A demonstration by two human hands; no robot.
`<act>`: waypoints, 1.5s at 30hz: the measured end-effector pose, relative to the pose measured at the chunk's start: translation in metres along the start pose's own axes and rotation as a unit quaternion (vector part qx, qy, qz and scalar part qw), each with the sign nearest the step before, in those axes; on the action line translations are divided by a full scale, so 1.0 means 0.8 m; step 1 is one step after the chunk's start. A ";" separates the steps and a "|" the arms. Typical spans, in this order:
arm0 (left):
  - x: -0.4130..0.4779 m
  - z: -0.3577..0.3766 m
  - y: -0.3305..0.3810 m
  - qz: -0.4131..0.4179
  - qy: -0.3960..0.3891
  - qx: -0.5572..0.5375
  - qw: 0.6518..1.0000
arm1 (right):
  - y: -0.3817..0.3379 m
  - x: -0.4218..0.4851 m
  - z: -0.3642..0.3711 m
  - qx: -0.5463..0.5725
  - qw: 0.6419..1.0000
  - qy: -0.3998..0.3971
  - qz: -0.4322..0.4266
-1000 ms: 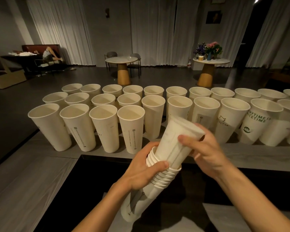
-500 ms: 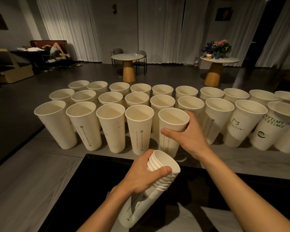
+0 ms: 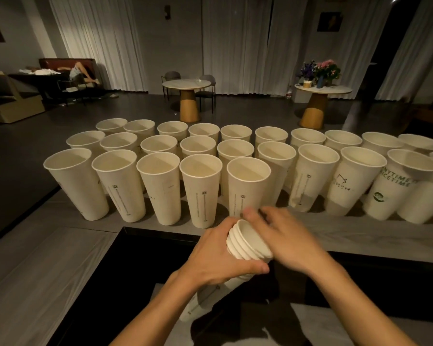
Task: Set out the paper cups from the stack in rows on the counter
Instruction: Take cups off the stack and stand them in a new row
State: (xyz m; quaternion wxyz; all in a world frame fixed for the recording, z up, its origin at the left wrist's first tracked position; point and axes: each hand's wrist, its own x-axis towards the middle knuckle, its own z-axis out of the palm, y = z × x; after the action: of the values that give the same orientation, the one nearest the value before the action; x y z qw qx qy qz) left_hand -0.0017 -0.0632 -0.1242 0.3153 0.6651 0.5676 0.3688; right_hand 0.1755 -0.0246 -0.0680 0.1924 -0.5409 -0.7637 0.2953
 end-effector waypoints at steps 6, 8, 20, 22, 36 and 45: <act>0.005 0.024 0.040 0.052 -0.005 0.042 0.998 | -0.006 -0.038 -0.006 -0.208 0.977 -0.020 -0.040; 0.004 0.025 0.049 0.064 -0.013 0.035 0.997 | -0.002 -0.044 -0.018 -0.219 0.974 0.004 -0.054; 0.007 0.032 0.064 0.041 -0.027 -0.084 0.995 | 0.050 -0.054 -0.055 0.438 0.886 0.129 -0.075; 0.010 0.033 0.066 0.042 -0.029 -0.093 0.994 | 0.054 -0.053 -0.038 0.457 0.883 0.056 -0.088; 0.023 0.034 0.029 -0.035 -0.029 -0.038 0.998 | 0.077 0.031 -0.058 0.305 0.929 0.205 -0.034; 0.023 0.032 0.025 -0.026 -0.035 -0.019 0.999 | 0.081 0.050 -0.033 0.207 0.966 0.154 -0.006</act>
State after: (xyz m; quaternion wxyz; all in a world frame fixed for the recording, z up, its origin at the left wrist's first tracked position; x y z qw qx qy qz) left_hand 0.0316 -0.0483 -0.1188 0.3568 0.6564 0.5668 0.3474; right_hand 0.2241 0.0351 -0.0918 0.4172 -0.5239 -0.6503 0.3585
